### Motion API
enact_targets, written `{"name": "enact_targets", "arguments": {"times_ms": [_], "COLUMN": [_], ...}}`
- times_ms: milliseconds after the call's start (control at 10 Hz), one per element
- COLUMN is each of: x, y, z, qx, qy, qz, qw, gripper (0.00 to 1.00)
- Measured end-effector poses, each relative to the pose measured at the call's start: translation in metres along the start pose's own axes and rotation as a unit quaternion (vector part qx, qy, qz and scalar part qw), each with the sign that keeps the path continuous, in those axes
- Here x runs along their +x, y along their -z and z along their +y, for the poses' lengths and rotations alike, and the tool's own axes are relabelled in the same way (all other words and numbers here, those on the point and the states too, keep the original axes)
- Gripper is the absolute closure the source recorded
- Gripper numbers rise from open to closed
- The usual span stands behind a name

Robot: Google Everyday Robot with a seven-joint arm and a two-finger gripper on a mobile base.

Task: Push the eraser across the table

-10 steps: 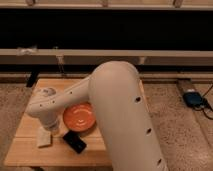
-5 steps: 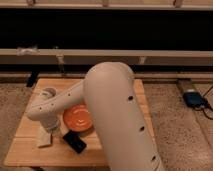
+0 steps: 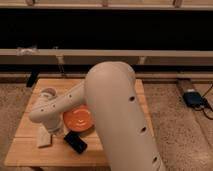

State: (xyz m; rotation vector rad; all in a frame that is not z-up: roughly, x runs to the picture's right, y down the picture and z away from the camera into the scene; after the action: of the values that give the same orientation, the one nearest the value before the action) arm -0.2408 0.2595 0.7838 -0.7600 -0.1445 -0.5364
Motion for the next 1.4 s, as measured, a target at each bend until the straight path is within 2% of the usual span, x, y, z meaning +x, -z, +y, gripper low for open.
{"name": "enact_targets", "arguments": {"times_ms": [700,1400], "x": [0.02,0.042], "y": [-0.005,-0.01], "z": [0.03,0.068], "qx": [-0.017,-0.034], "qy": [-0.028,-0.064], "qz": [0.008,0.006], "qw": [0.9994,0.9974], "gripper": [1.0,1.0]}}
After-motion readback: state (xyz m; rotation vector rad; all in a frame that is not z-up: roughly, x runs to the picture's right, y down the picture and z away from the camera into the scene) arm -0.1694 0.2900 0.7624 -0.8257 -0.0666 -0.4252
